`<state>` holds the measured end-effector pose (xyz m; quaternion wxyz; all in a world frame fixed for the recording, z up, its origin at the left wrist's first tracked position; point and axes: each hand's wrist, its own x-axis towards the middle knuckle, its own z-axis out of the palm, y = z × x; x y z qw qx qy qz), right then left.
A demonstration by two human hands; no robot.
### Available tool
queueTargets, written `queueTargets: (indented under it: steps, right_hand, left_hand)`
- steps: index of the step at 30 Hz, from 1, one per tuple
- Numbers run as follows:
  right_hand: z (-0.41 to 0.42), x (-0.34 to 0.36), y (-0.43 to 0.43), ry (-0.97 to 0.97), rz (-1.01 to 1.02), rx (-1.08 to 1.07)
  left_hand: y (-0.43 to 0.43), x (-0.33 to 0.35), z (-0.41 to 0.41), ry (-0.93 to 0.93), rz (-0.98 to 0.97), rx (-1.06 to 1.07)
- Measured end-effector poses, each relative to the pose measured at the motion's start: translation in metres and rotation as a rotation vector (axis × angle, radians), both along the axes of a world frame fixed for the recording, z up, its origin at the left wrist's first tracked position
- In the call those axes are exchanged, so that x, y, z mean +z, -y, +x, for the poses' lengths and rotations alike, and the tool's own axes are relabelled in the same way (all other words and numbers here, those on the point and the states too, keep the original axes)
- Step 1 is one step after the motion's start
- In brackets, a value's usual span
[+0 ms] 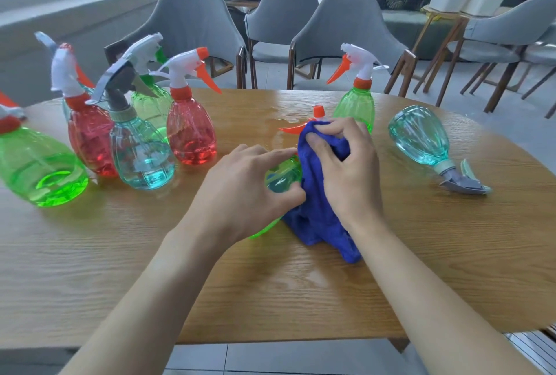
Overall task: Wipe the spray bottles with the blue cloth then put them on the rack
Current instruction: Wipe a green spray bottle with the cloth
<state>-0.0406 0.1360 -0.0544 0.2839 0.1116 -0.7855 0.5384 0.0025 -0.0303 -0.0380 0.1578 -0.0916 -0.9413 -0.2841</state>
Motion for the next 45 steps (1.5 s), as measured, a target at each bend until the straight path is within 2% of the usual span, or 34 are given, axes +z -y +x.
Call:
queueTargets:
  steps: [6, 9, 13, 17, 26, 31, 35, 40, 45]
  right_hand:
    - [-0.008, -0.004, -0.006, 0.106, -0.123, -0.144]
    - [-0.009, 0.001, -0.012, 0.105, -0.191, -0.141]
    - [0.002, 0.011, -0.001, -0.060, -0.034, -0.016]
    - [0.000, 0.006, -0.001, -0.040, 0.013, 0.020]
    - [0.005, 0.014, -0.005, 0.107, -0.262, 0.009]
    - [0.003, 0.011, -0.009, 0.093, -0.005, 0.023]
    - [-0.006, 0.006, -0.012, 0.152, -0.061, -0.053]
    - [-0.004, 0.009, -0.006, 0.217, -0.167, -0.042]
    - [0.005, 0.016, -0.012, 0.191, -0.075, 0.072]
  left_hand:
    - [-0.001, -0.002, -0.001, -0.019, -0.007, 0.022]
    - [-0.001, -0.004, 0.000, -0.034, -0.006, 0.022]
    - [-0.002, -0.004, -0.001, -0.020, 0.002, -0.004]
    - [-0.002, -0.003, 0.001, -0.013, -0.020, -0.024]
    - [-0.003, 0.000, -0.001, 0.047, -0.067, -0.064]
    - [0.001, -0.002, -0.004, 0.040, -0.180, -0.102]
    - [-0.001, -0.002, -0.002, 0.018, -0.293, -0.136]
    - [-0.001, -0.003, -0.001, 0.013, -0.294, -0.144]
    - [-0.001, -0.003, 0.000, 0.013, -0.274, -0.135]
